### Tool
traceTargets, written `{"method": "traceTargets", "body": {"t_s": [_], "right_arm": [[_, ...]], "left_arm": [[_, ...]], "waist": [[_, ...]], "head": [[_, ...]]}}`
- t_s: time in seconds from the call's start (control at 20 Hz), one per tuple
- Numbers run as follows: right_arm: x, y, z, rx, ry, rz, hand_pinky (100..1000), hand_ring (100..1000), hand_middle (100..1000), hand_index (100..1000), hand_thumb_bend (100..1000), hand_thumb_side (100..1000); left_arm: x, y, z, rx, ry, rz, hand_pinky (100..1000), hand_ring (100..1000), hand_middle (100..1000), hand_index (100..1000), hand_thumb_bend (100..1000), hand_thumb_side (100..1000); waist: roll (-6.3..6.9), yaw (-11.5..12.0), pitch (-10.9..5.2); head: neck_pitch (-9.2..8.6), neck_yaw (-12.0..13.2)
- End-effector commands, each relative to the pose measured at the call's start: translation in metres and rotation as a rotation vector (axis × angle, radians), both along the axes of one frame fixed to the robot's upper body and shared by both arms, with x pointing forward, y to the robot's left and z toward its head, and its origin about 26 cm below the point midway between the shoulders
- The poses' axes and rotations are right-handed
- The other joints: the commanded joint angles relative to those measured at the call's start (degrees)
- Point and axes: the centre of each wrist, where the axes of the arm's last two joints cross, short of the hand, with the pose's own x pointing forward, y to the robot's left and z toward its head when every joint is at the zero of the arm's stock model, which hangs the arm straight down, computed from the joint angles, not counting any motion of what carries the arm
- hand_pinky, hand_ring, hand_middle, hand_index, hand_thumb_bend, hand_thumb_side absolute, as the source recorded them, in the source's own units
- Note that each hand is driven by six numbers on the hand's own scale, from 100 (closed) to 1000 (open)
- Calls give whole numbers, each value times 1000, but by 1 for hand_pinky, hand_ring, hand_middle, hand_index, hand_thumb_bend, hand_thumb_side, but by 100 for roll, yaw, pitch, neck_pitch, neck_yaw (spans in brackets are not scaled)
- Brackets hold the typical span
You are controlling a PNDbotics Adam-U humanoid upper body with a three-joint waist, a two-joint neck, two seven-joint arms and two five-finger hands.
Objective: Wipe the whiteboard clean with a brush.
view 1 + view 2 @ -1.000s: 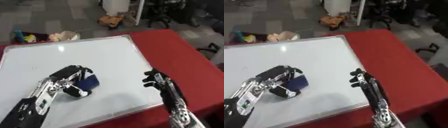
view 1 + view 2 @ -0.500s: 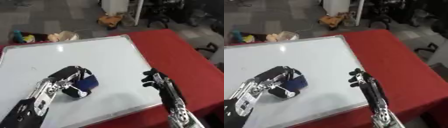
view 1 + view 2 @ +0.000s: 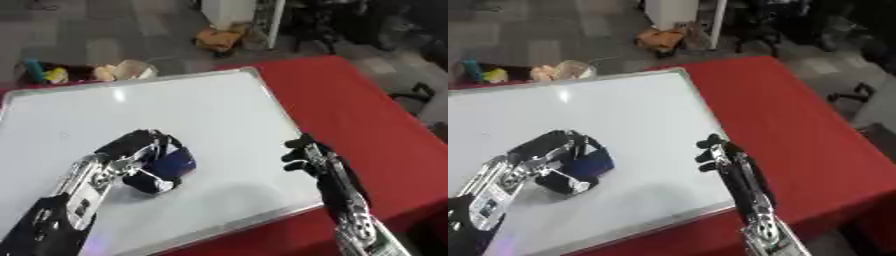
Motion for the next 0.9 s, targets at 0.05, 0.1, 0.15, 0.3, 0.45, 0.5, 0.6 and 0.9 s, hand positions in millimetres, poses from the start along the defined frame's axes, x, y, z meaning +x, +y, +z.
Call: {"method": "traceTargets", "body": {"t_s": [0.05,0.1,0.15,0.3,0.45,0.5,0.6,0.9], "right_arm": [[1,-1,4,-9,-15,1,598,634,481,681,100,855],[1,-2,4,-9,-15,1,598,634,481,682,100,855],[1,-2,3,-9,-15,0,598,634,481,682,100,855],[1,-2,3,-10,-14,-2,599,634,481,682,100,856],[1,-2,3,-11,-13,-3,599,634,481,682,100,856],[1,-2,2,-11,-12,-3,599,634,481,682,100,856],[1,-3,3,-11,-13,-4,599,634,481,682,100,856],[1,-3,3,-11,-13,-4,599,634,481,682,100,856]], "left_arm": [[3,1,13,6,-26,-4,403,402,423,825,384,284],[4,3,15,10,-27,-3,406,404,426,829,390,286],[4,4,17,13,-31,1,407,405,427,830,394,286],[6,10,25,18,-42,16,416,414,439,842,415,296],[7,15,30,26,-50,28,421,419,447,848,436,309],[8,16,30,29,-50,31,422,421,450,850,439,312],[8,18,29,36,-46,36,431,431,462,855,446,318],[8,20,26,67,-38,27,448,451,485,863,473,331]], "waist": [[-5,-3,-59],[-4,-2,-59],[-1,0,-60],[7,7,-62],[11,14,-63],[12,16,-63],[11,18,-63],[12,18,-65]], "head": [[29,-26],[28,-30],[27,-34],[24,-49],[22,-65],[21,-69],[19,-78],[18,-101]]}}
